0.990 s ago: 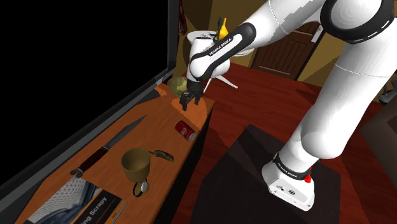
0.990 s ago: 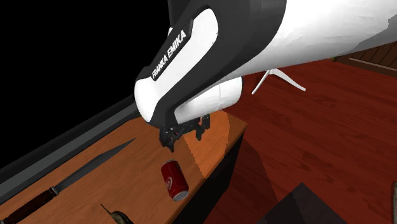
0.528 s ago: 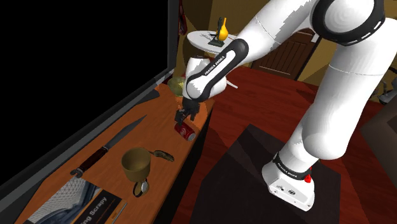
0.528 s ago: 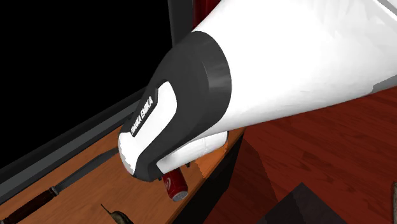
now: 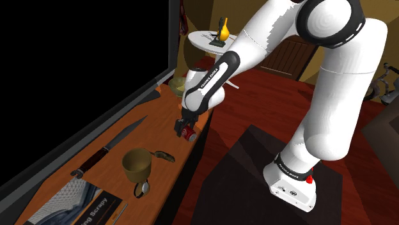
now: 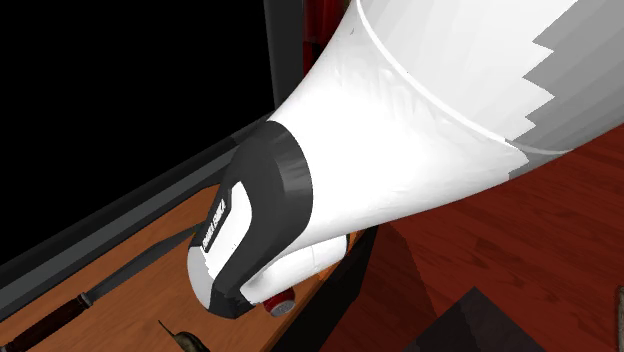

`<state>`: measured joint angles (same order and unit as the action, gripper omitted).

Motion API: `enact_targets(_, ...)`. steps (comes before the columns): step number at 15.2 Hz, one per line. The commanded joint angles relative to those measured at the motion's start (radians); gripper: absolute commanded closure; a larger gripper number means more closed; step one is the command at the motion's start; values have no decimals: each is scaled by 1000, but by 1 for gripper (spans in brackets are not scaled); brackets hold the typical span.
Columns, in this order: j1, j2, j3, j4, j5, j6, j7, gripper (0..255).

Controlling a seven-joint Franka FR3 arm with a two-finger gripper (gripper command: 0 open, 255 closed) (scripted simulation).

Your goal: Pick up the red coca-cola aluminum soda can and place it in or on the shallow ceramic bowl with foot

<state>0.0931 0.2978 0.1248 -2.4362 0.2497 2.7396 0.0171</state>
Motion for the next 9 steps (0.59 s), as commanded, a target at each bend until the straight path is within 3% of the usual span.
enact_targets(1,0,11,1,2,1,10,-2,0)
enact_targets(7,0,11,1,2,1,10,-2,0)
enact_targets(8,0,11,1,2,1,10,-2,255)
enact_targets(9,0,11,1,2,1,10,-2,255)
